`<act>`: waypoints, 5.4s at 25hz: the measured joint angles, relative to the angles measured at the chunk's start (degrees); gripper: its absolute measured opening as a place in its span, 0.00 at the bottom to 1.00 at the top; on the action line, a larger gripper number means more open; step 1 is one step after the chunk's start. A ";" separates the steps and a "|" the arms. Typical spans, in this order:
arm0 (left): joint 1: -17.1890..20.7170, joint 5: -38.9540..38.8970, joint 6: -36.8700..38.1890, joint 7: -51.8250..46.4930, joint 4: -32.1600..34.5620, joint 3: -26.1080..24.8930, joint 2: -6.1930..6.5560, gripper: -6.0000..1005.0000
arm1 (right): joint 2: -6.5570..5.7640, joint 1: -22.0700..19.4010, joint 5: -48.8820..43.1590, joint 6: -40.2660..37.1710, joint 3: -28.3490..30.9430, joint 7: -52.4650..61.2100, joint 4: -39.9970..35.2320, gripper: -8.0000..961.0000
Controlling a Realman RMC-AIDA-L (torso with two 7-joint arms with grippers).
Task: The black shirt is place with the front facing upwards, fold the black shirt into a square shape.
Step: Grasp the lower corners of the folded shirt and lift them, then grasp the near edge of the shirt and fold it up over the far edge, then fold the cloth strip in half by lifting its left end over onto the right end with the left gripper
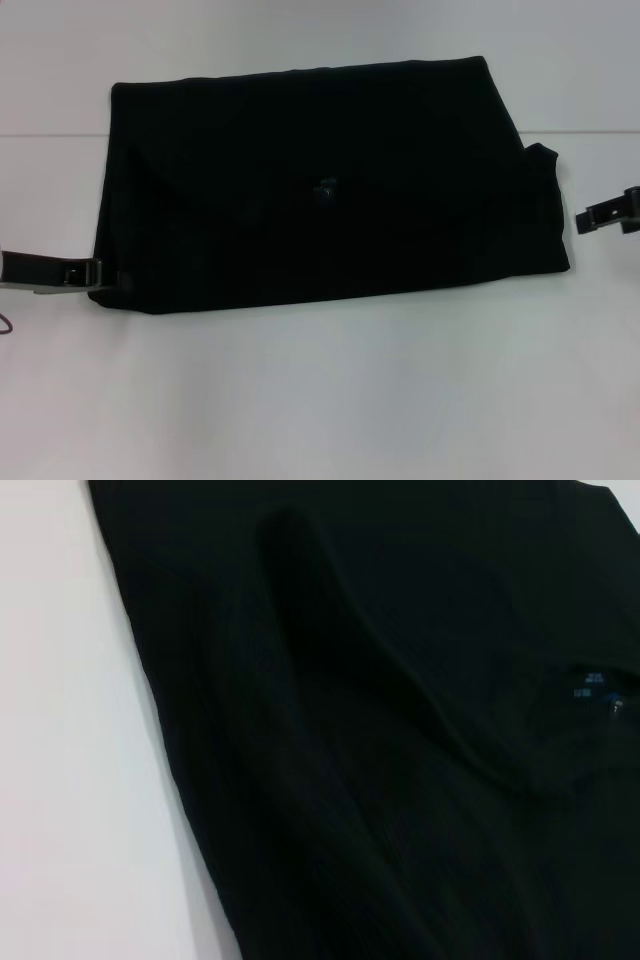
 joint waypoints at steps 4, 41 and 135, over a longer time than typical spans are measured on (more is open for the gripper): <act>0.00 -0.15 0.32 -0.01 -0.05 0.00 0.00 0.06 | 0.61 0.87 -0.02 4.09 -1.17 -0.44 4.67 0.74; -0.01 -0.45 1.74 0.04 0.29 0.00 -0.09 0.06 | 2.76 3.04 -0.56 13.46 -5.10 -2.79 11.16 0.04; -2.28 -14.76 -22.84 8.24 -5.20 -23.20 -6.81 0.38 | 9.58 -2.93 39.36 33.85 0.61 -35.62 16.79 0.57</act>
